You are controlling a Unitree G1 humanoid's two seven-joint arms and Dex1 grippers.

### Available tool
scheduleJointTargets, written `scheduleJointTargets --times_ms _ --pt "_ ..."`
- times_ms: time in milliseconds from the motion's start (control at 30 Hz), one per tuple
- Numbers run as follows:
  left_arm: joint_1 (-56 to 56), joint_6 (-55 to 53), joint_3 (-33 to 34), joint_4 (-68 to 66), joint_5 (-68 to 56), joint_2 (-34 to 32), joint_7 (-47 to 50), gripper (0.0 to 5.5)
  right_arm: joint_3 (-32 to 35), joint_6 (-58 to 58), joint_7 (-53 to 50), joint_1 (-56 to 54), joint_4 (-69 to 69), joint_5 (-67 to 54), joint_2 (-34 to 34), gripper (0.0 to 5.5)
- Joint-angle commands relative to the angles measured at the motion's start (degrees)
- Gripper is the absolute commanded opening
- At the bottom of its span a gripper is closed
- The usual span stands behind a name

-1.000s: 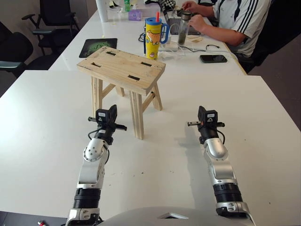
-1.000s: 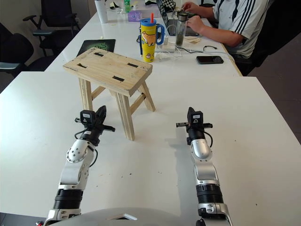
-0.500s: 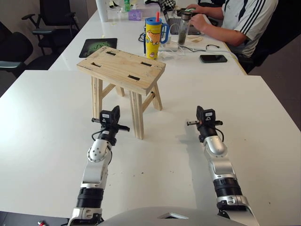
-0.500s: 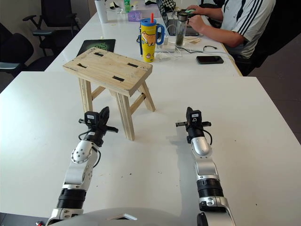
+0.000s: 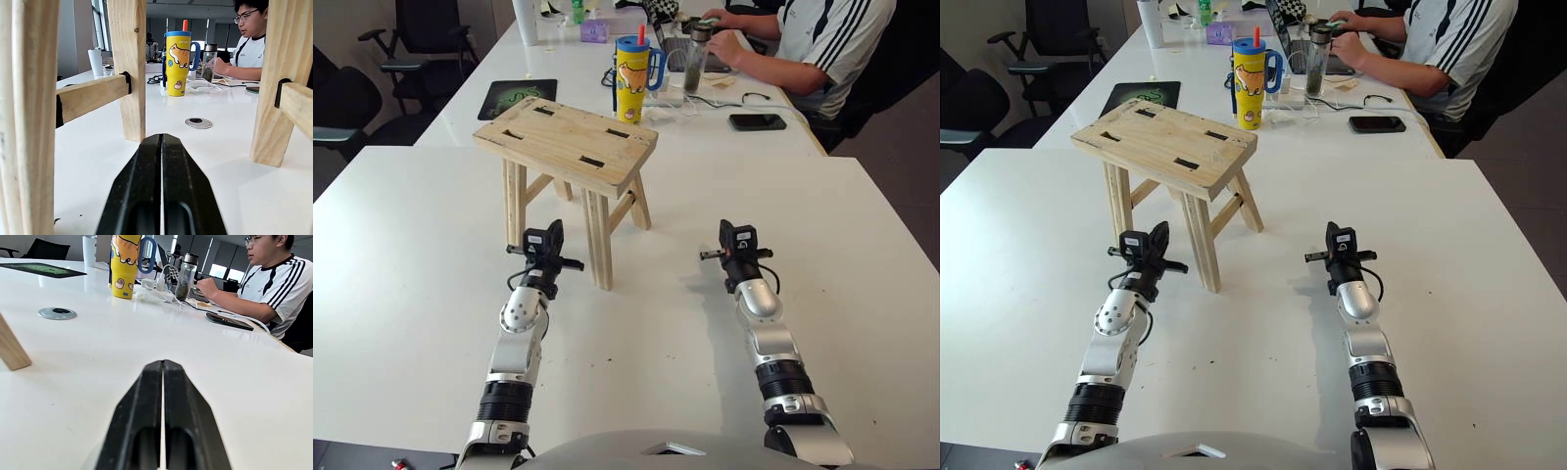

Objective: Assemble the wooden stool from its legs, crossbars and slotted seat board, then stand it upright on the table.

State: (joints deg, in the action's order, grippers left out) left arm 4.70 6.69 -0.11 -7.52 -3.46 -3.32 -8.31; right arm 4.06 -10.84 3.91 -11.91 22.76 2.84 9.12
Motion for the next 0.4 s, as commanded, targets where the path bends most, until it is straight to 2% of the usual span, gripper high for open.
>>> scheduleJointTargets --times_ms 33,400 --pt "2.10 0.98 0.91 -1.51 -0.68 1.35 1.37 0.00 1.15 1.51 0.58 -0.54 0.67 -2.20 0.01 0.03" --pt "0.30 0.75 0.70 0.72 -0.42 1.94 2.47 0.00 0.38 2.52 0.30 -1.59 -1.78 -2.61 -0.95 0.03"
